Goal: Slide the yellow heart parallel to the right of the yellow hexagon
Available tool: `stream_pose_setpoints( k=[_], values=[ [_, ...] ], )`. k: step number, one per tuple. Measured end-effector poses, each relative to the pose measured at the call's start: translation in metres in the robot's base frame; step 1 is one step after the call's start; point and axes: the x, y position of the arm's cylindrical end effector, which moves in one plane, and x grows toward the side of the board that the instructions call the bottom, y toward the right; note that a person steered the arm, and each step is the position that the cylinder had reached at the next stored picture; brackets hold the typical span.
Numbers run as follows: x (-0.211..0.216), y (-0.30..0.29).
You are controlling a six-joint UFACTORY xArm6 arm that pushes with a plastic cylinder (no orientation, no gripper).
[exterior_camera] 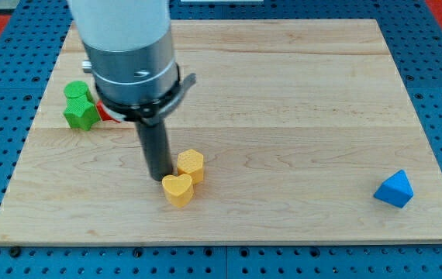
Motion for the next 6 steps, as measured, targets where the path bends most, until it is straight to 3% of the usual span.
stream_pose_setpoints(
  k=[1, 3, 4, 5, 6],
  values=[
    [0.028, -0.012],
    [0.037, 0.144],
    [0.015, 0.161],
    [-0.012, 0.131],
    [-0.017, 0.169]
  ],
)
